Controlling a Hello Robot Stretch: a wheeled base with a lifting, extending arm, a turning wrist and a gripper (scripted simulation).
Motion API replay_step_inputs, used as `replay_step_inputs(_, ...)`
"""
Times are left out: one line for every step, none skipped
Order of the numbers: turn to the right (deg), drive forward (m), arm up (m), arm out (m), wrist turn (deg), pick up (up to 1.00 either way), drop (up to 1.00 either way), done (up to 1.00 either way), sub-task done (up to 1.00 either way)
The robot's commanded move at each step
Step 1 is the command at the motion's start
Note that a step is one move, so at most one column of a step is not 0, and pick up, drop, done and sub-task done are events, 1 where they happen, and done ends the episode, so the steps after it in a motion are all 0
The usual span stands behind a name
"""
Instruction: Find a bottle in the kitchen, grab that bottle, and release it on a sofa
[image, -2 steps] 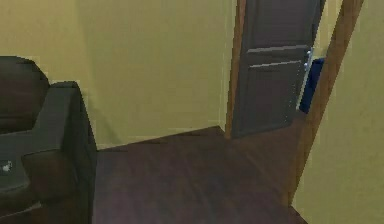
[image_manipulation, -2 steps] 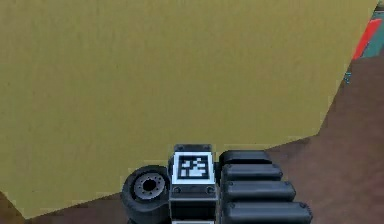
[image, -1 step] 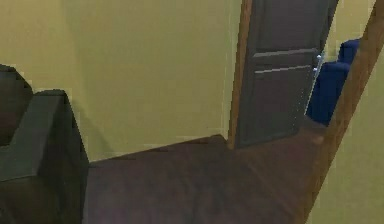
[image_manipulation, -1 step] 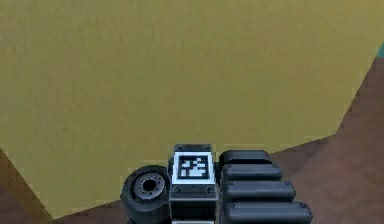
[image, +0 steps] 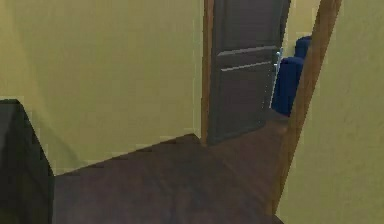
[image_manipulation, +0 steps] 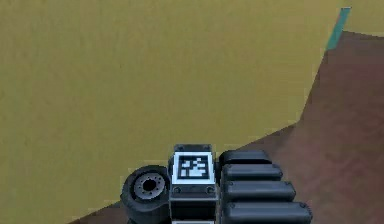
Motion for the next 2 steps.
replay_step_inputs(0.0, 0.85, 0.0, 0.0, 0.0, 0.0, 0.0, 0.0, 0.0)
replay_step_inputs(6.0, 0.0, 0.0, 0.0, 0.0, 0.0, 0.0, 0.0, 0.0)
